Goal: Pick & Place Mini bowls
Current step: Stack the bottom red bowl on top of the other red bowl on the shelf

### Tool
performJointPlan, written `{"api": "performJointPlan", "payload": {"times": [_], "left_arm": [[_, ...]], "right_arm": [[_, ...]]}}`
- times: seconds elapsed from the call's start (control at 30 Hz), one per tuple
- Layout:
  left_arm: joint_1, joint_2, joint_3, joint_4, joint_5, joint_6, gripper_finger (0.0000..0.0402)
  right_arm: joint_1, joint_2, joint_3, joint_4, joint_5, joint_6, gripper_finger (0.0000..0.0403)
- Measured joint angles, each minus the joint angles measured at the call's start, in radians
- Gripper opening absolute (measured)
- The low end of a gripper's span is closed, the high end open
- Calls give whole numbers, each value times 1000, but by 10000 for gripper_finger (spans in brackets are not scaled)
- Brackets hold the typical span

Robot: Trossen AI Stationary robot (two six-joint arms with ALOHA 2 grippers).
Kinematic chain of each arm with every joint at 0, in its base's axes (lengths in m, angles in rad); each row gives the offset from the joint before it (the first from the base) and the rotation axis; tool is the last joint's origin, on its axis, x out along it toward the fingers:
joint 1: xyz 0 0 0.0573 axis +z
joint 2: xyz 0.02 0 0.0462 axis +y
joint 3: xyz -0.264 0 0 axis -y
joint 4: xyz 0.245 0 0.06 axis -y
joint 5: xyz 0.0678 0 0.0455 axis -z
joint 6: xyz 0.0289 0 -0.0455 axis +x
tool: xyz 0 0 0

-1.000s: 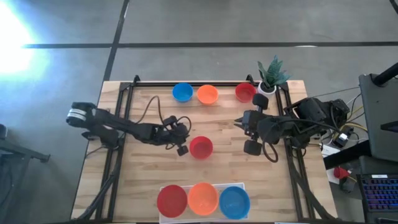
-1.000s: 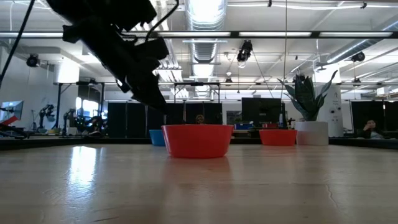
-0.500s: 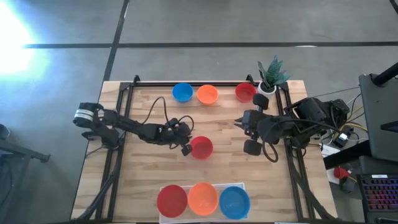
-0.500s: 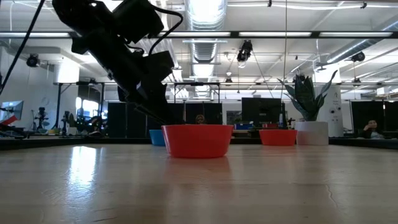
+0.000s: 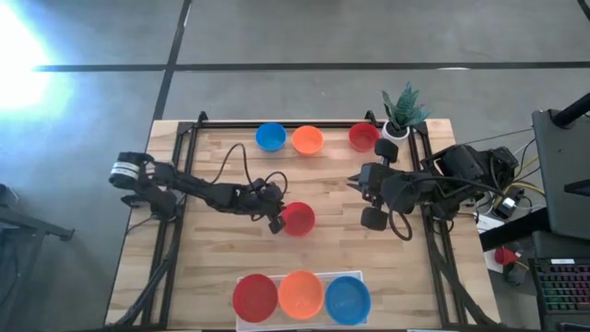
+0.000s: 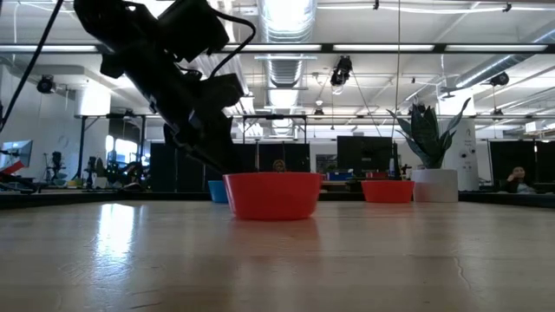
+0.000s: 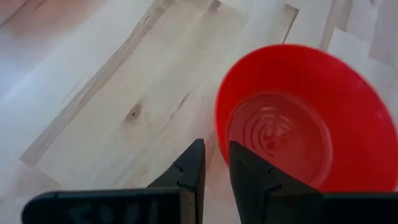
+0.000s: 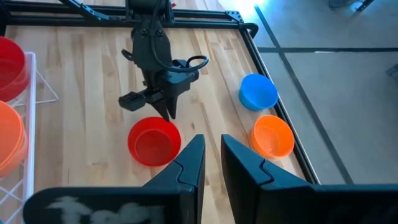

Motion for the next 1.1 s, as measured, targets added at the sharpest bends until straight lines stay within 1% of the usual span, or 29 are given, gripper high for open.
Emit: {"api": "performJointPlan", "payload": {"times": [0.67, 0.77, 0.87, 0.9, 1.1], "left_arm": [[6, 77, 0, 40, 1, -27, 63], [9, 76, 0, 41, 0, -19, 49], [13, 73, 3, 49, 2, -20, 14], [15, 71, 5, 50, 2, -19, 8], [25, 60, 4, 42, 4, -13, 3]], "right_arm": [[0, 0, 0, 0, 0, -1, 47], [0, 0, 0, 0, 0, -1, 47], [0, 0, 0, 0, 0, -1, 47], [0, 0, 0, 0, 0, -1, 47], [0, 0, 0, 0, 0, -5, 47]]}}
